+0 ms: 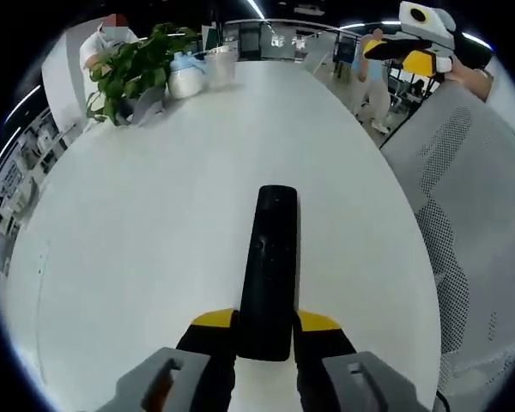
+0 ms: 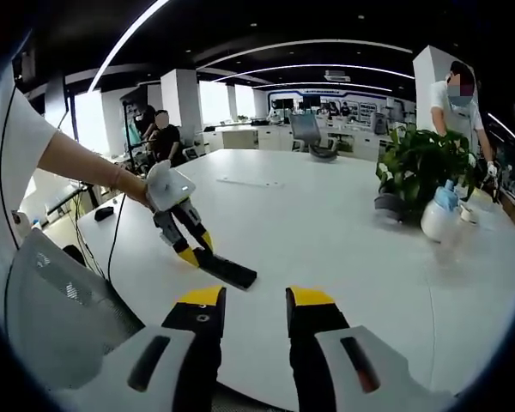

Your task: Press the specified remote control buttons in sequence, fully releasing each button before pressing the next.

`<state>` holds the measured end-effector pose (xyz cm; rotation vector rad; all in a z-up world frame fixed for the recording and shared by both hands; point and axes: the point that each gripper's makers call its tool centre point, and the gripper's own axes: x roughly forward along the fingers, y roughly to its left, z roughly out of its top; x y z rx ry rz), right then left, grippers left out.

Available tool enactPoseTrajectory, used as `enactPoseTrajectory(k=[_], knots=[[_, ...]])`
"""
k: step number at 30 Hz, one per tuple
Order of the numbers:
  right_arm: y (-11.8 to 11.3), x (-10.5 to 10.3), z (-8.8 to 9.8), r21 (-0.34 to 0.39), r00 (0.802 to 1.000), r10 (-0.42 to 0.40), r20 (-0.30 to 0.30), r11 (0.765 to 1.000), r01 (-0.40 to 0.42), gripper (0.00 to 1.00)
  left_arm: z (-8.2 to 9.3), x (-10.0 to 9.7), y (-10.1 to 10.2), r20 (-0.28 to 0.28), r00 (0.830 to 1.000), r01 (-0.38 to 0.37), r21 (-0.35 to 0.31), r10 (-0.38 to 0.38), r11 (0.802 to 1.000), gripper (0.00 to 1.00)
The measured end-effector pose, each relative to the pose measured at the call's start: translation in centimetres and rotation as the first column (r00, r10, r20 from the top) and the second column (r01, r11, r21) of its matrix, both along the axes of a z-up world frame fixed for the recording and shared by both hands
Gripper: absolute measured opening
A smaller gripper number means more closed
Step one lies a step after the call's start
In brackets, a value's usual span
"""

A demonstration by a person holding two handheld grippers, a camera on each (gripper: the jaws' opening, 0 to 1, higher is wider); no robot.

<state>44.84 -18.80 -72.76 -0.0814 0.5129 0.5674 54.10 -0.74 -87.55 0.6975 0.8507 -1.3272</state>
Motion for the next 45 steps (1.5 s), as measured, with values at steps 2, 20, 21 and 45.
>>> enactPoseTrajectory(k=[2,20,21,45], knots=[[0.0,0.0,0.0,-0.001,1.0,0.001,0.0,1.0,-0.001,0.28,0.0,0.0,0.0,-0.011,1.0,-0.021,-0.005,0.021,1.0,0.25],[0.0,0.0,0.1,0.003,1.0,-0.006,0.005,1.0,0.006,0.27,0.0,-0.9,0.1,-0.003,0.999,0.032,0.006,-0.032,0.999,0.24],[0.0,0.0,0.1,0.002,1.0,-0.005,0.004,1.0,0.005,0.27,0.0,-1.0,0.1,-0.004,0.999,0.033,0.004,-0.033,0.999,0.24],[0.3,-0.2,0.0,-0.003,1.0,0.013,-0.002,1.0,-0.013,0.24,0.0,-3.8,0.5,-0.01,0.994,0.106,0.009,-0.106,0.994,0.23]])
